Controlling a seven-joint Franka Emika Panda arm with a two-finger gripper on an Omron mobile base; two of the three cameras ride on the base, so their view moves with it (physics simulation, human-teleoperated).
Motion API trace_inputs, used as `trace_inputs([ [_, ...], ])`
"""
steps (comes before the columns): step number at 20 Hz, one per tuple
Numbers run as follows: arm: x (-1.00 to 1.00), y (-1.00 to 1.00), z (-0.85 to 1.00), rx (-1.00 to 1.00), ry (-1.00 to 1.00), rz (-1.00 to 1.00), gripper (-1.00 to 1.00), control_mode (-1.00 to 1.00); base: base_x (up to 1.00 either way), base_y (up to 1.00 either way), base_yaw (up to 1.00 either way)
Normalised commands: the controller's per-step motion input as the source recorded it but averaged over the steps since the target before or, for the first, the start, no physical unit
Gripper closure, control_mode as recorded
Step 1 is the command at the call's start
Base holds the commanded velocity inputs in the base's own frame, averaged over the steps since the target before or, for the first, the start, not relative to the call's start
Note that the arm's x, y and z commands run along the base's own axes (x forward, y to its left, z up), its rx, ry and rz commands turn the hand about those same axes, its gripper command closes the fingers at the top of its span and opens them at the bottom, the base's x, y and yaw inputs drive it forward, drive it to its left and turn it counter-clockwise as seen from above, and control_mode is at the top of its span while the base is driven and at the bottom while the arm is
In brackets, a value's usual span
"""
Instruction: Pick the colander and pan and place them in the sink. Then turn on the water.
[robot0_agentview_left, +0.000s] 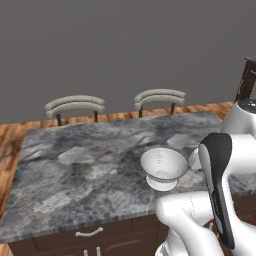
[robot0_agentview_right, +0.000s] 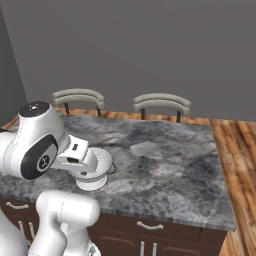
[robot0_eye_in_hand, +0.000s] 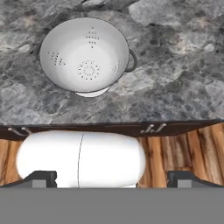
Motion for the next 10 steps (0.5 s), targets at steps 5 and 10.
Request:
trace_inputs([
  [5, 0.48, 0.1, 0.0, 0.0, 0.0, 0.01, -1.0, -1.0, 0.0, 0.0, 0.0],
  [10, 0.38, 0.41, -0.03, 0.0, -0.02, 0.09, -1.0, -1.0, 0.0, 0.0, 0.0],
])
